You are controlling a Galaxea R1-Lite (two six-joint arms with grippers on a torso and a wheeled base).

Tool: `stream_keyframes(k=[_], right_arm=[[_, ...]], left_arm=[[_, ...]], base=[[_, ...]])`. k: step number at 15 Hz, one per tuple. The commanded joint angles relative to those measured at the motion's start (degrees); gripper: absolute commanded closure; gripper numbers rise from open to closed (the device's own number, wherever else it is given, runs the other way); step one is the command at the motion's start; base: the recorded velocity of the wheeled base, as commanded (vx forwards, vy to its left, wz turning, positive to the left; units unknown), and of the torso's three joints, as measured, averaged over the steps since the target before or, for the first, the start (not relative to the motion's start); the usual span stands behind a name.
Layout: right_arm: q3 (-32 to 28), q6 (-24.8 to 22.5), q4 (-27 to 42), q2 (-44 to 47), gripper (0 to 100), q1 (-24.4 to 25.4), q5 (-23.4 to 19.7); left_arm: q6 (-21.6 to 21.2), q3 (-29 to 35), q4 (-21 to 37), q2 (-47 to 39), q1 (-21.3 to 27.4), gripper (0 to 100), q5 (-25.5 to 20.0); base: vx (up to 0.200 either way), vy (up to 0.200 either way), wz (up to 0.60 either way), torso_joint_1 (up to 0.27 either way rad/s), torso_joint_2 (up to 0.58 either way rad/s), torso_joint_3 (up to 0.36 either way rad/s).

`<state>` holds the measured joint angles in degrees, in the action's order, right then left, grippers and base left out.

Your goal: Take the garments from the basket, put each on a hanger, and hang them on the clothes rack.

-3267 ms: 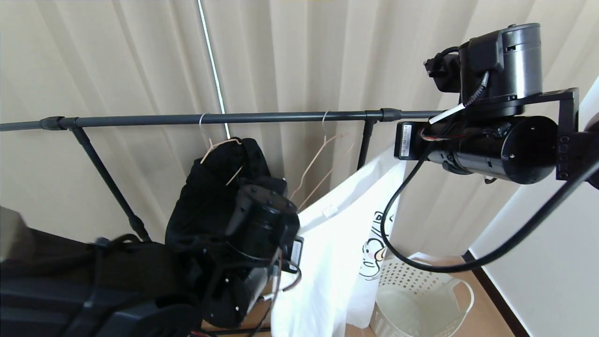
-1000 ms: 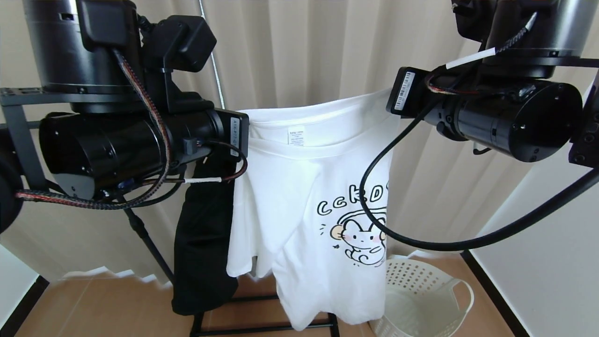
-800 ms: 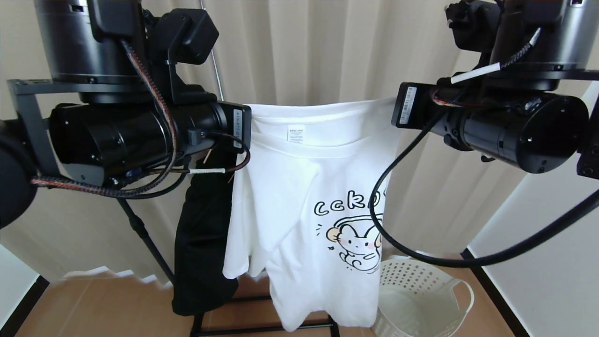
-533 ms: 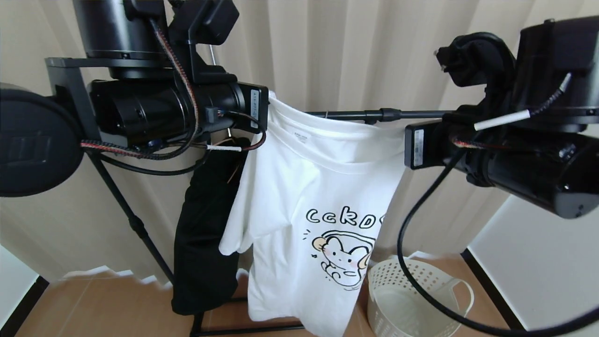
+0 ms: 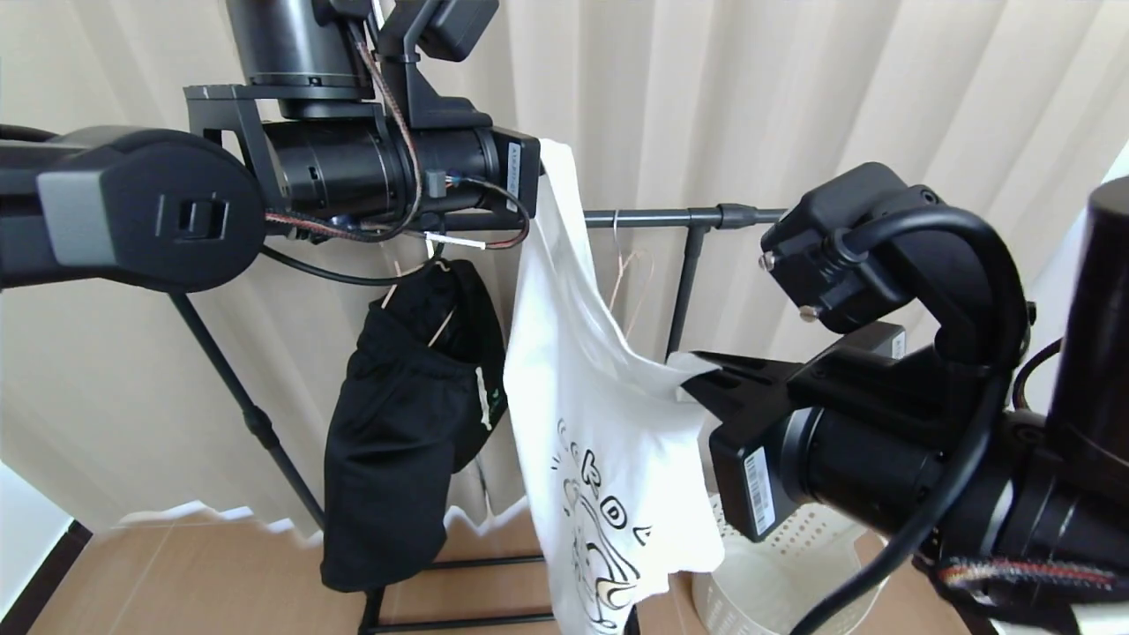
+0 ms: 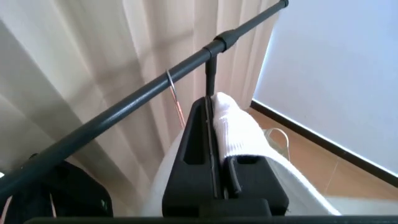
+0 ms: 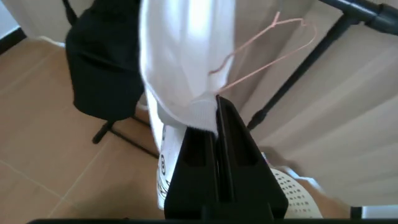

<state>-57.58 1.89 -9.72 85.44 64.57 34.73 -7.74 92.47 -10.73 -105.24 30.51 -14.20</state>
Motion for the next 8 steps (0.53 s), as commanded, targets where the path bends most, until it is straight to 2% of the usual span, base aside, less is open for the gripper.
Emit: stream_keyframes(k=[1, 2, 4, 8], right_arm=[[-0.52, 1.19, -0.30, 1.39, 100, 3.37, -0.19], [-2.89, 5.76, -0.39, 4.12, 100, 4.68, -0.28], [-6.14, 9.98, -0.39, 6.75, 100, 4.68, -0.28], [-6.67, 10.94, -0.22, 6.14, 100, 4.42, -0.72]], left_arm=[[0.01, 2.10, 0.01, -2.42, 0.07, 100, -0.04], [0.01, 1.93, 0.01, -2.42, 0.42, 100, -0.04], [0.09, 2.10, 0.01, -2.51, 0.86, 100, 0.05], [0.27, 0.35, 0.01, -1.90, 0.69, 100, 0.40]], base=[[0.000, 0.000, 0.00, 0.000, 0.00, 0.000], [0.000, 0.000, 0.00, 0.000, 0.00, 0.000], [0.000, 0.000, 0.00, 0.000, 0.00, 0.000], [0.000, 0.000, 0.00, 0.000, 0.00, 0.000]])
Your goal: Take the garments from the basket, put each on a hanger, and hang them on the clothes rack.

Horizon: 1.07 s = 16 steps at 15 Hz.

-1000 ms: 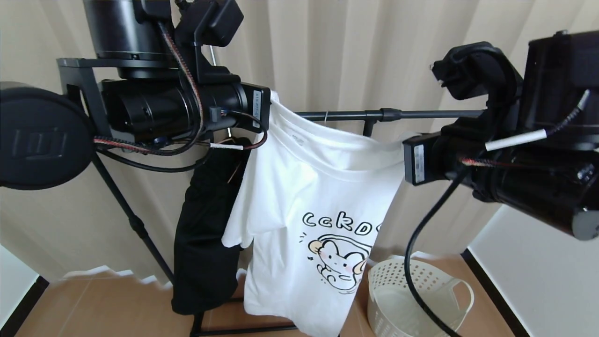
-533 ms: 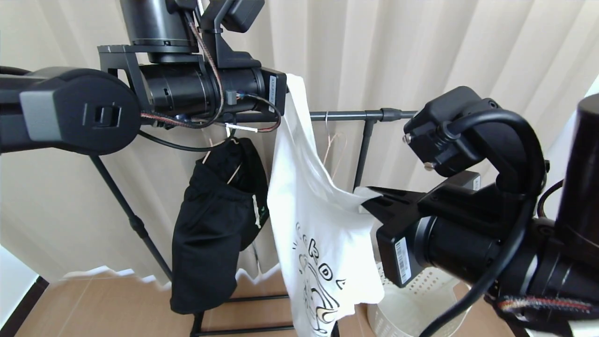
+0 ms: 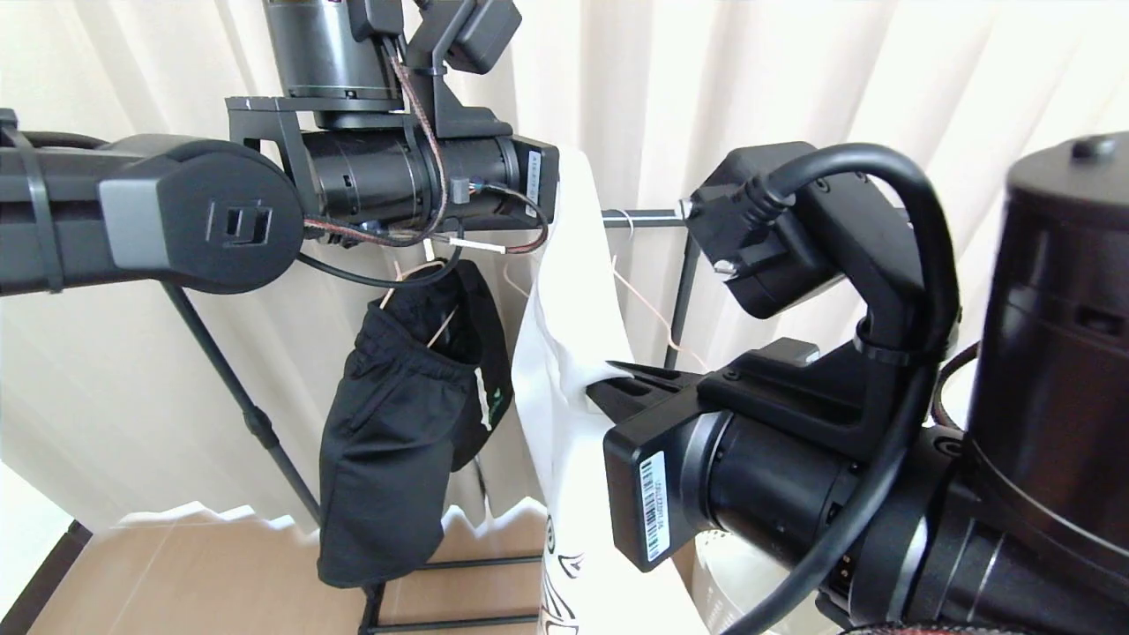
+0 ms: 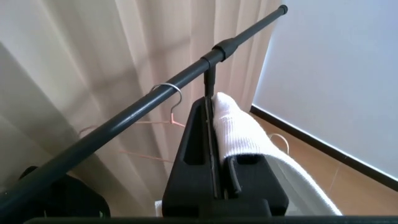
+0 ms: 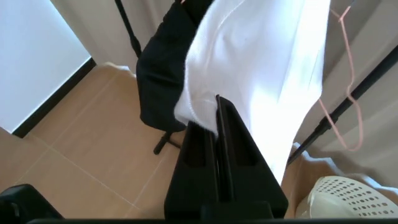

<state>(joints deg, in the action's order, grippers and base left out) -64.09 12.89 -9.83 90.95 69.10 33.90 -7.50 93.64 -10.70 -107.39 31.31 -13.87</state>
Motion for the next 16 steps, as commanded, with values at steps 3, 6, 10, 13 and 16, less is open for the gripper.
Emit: stream_keyframes(k=[3, 6, 10, 13, 16], right_arm=[[0.19, -2.69, 2.53, -0.78, 100, -5.20, -0.15], [-0.34, -6.29, 6.40, -0.51, 100, -16.36, -0.33], [-8.69, -4.10, 3.59, 8.45, 100, -26.29, -1.21], [-17.48, 4.34, 2.18, 16.18, 100, -27.26, -1.03], [-26.00, 11.46, 0.60, 22.42, 100, -27.35, -1.29]], left_arm=[[0.03, -3.37, 1.12, 4.03, -0.90, 100, 0.51], [-0.33, -3.28, 11.23, 9.39, -2.13, 100, 5.96], [-0.33, -3.81, 26.61, 14.31, 0.07, 100, 19.50], [1.43, -5.83, 35.22, 16.51, 3.85, 100, 24.60], [8.99, -8.03, 42.87, 16.60, 10.09, 100, 24.68]], base=[[0.000, 0.000, 0.00, 0.000, 0.00, 0.000], [0.000, 0.000, 0.00, 0.000, 0.00, 0.000], [0.000, 0.000, 0.00, 0.000, 0.00, 0.000], [0.000, 0.000, 0.00, 0.000, 0.00, 0.000], [0.000, 0.000, 0.00, 0.000, 0.00, 0.000]])
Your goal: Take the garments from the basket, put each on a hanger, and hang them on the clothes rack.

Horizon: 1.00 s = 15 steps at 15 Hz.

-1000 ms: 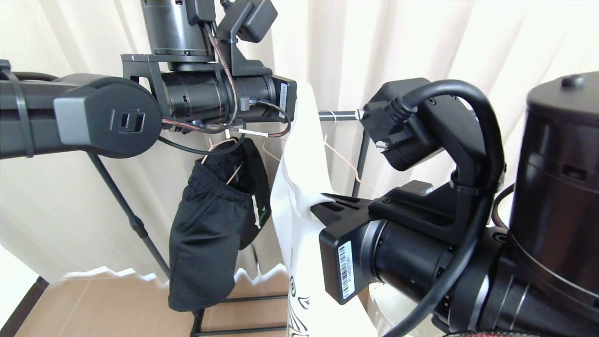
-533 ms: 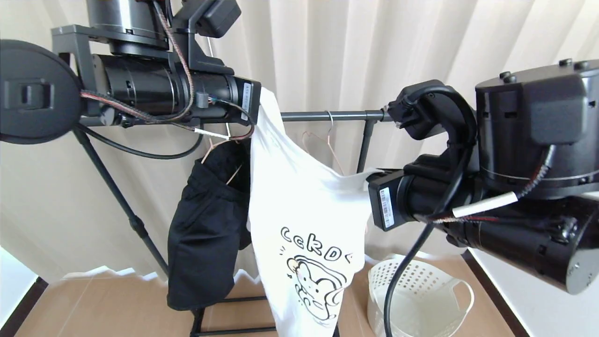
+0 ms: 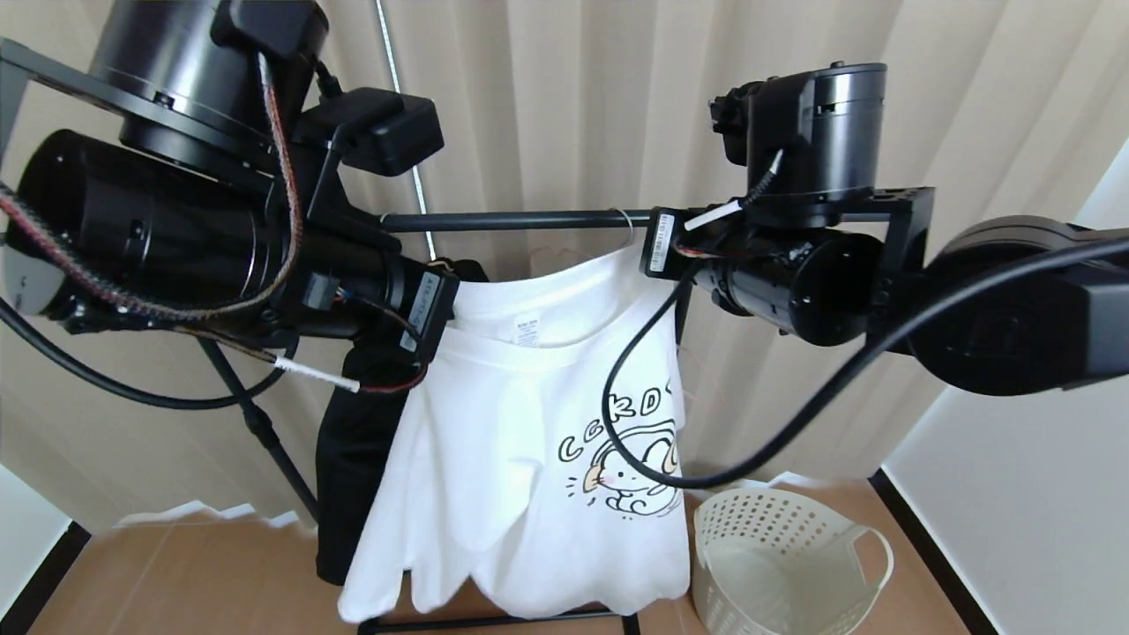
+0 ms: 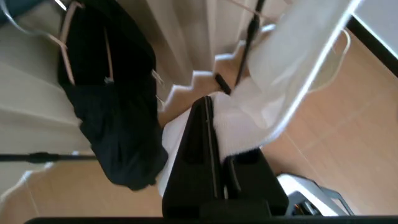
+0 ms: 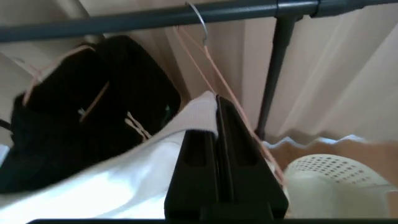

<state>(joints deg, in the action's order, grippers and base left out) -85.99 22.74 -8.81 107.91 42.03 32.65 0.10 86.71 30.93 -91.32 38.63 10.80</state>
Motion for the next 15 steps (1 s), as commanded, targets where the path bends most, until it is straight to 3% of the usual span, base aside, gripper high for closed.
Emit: stream_keyframes(k=[1, 4, 5, 8, 10, 14, 15], right_arm=[[-5.50, 3.37, -0.50, 6.35, 100, -0.37, -0.13], [-6.03, 5.13, -0.59, 6.87, 100, -0.11, -0.92], [-5.94, 5.21, -0.59, 6.79, 100, -0.11, -1.53], [-5.59, 5.30, -0.50, 6.87, 100, -0.11, -3.47], [-5.50, 5.30, -0.50, 6.70, 100, -0.20, -4.17], [-4.10, 5.21, 0.11, 4.59, 100, -0.37, -4.08], [-2.86, 4.95, -0.06, 3.62, 100, -0.37, -3.91]], left_arm=[[5.35, -1.90, 3.35, 0.27, 5.31, 100, 0.01], [17.30, -1.99, 3.44, -4.39, 11.20, 100, -0.08], [19.15, -1.28, 3.35, -5.45, 11.99, 100, -0.17], [30.22, 5.93, 2.73, -10.90, 14.98, 100, -0.61], [32.16, 6.89, 2.73, -12.39, 15.51, 100, -0.61], [31.89, 6.19, 3.88, -11.51, 15.07, 100, 0.01], [30.75, 4.34, 5.72, -7.73, 13.22, 100, 0.01]], base=[[0.000, 0.000, 0.00, 0.000, 0.00, 0.000], [0.000, 0.000, 0.00, 0.000, 0.00, 0.000], [0.000, 0.000, 0.00, 0.000, 0.00, 0.000], [0.000, 0.000, 0.00, 0.000, 0.00, 0.000], [0.000, 0.000, 0.00, 0.000, 0.00, 0.000], [0.000, 0.000, 0.00, 0.000, 0.00, 0.000], [0.000, 0.000, 0.00, 0.000, 0.00, 0.000]])
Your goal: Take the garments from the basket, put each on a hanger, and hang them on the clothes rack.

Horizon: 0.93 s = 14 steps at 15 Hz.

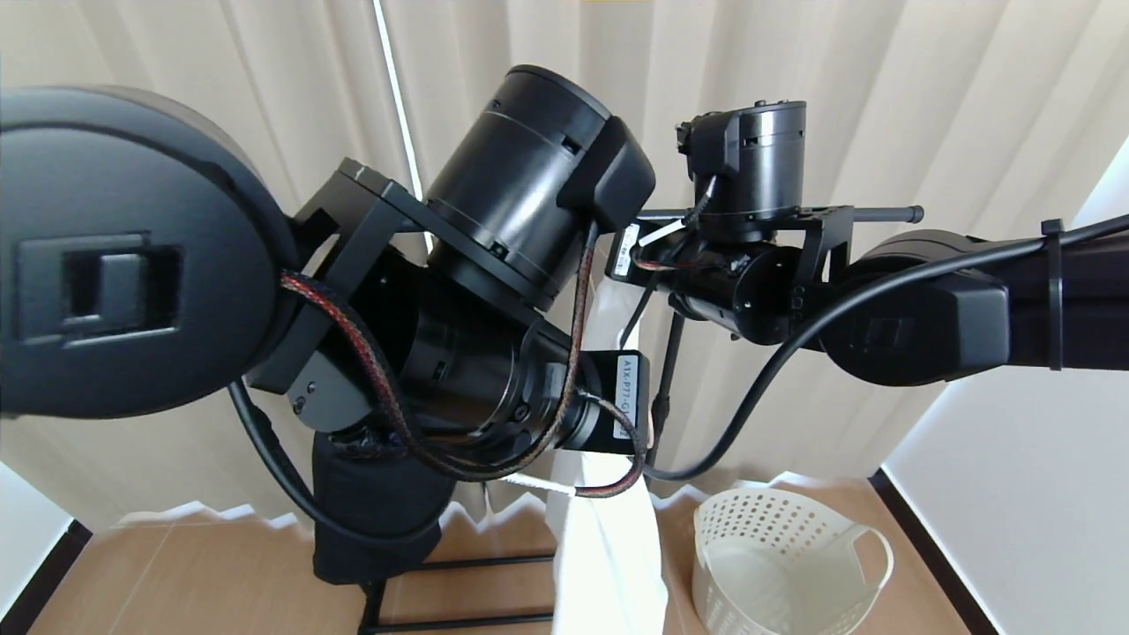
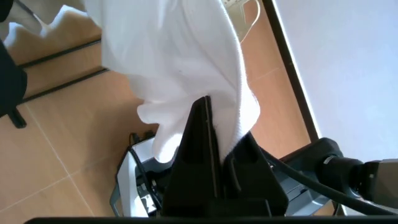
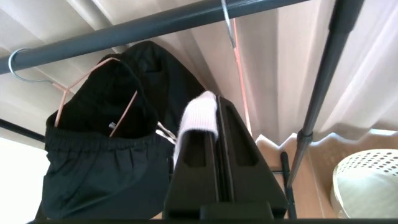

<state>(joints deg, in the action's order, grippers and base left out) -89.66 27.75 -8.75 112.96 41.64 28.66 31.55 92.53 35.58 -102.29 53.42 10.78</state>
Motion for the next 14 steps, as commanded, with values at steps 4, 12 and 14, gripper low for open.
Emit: stream_keyframes(k=[4, 12, 14], right_arm=[[4.41, -3.75, -0.39, -6.00, 100, 0.02, 0.08], [13.28, -12.45, 1.63, -14.17, 100, -1.13, 0.61], [14.60, -13.95, 1.63, -14.61, 100, -1.13, 0.61]], left_arm=[[-6.68, -8.94, 2.12, 8.34, -7.45, 100, 4.25], [-13.00, 1.78, -11.15, -0.28, -18.35, 100, 12.69], [-13.09, 6.61, -11.06, -1.68, -18.09, 100, 12.69]], base=[[0.000, 0.000, 0.00, 0.000, 0.00, 0.000], [0.000, 0.000, 0.00, 0.000, 0.00, 0.000], [0.000, 0.000, 0.00, 0.000, 0.00, 0.000]])
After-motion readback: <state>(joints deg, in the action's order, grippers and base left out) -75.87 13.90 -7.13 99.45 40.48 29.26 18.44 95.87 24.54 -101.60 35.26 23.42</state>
